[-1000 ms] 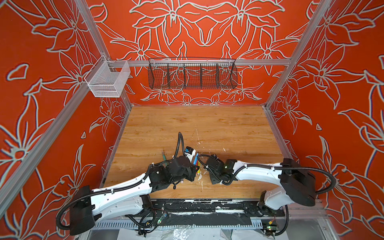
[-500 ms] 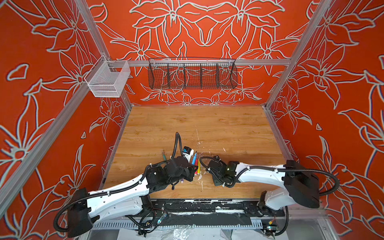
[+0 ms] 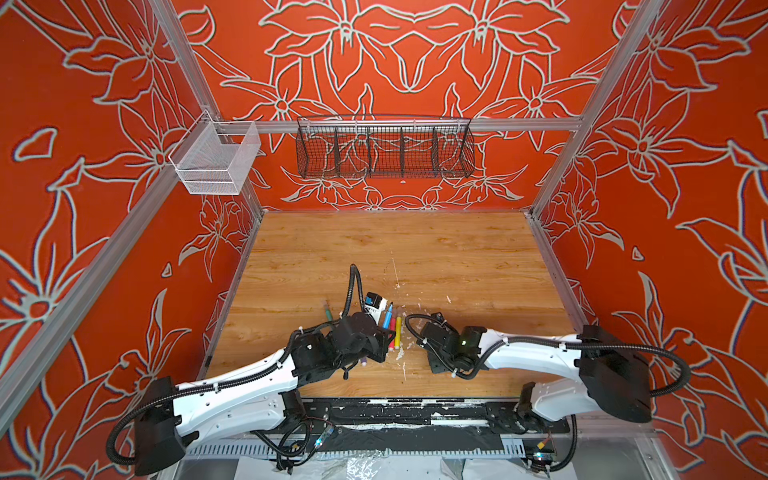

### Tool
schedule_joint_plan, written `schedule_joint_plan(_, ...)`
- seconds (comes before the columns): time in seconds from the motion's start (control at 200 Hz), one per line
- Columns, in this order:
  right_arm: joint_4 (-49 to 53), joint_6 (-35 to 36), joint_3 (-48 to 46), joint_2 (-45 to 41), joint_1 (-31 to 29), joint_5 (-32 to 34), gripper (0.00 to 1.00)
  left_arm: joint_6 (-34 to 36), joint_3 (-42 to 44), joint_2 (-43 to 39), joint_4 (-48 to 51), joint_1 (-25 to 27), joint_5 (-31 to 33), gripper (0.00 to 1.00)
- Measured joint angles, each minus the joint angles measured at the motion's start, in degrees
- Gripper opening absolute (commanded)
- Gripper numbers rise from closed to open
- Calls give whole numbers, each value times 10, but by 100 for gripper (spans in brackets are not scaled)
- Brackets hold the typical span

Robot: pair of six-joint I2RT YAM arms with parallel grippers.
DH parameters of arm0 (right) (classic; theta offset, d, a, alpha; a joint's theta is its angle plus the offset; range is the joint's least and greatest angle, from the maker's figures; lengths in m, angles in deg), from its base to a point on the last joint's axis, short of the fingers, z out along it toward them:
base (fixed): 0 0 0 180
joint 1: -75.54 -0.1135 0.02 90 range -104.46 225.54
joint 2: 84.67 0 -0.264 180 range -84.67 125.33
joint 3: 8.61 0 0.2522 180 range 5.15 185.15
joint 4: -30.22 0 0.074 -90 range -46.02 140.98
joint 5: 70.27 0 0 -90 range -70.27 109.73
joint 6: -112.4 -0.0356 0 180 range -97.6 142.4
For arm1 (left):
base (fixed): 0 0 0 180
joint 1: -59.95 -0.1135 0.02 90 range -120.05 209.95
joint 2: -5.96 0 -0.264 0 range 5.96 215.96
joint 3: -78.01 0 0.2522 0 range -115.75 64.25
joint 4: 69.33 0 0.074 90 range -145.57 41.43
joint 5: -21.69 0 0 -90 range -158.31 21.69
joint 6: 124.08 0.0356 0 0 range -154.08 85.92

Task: Insert the pens into the pen caps
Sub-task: 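Lower the right gripper onto a translucent cap and grasp it, then lift the cap with the right gripper over the blue marker tip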

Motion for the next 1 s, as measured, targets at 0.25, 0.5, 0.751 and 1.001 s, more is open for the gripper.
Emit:
schedule_joint_plan(0.25, -7, -11, -22, -35, 1, 0, 10, 0, 0, 0, -1, -1, -10, 0)
schedule_joint_plan(0.5, 7, -11, 3, -183, 27, 24, 5, 3, 1, 0, -22, -1, -45, 0)
schedule_joint_plan(0.751, -164, -16, 19, -296, 31, 43, 3, 11, 8, 0, -52, -1, -83, 0)
schedule_joint_plan(1.001, -344, -37, -22, -290, 31, 44, 0, 12, 24, -7, -87, -1, -107, 0)
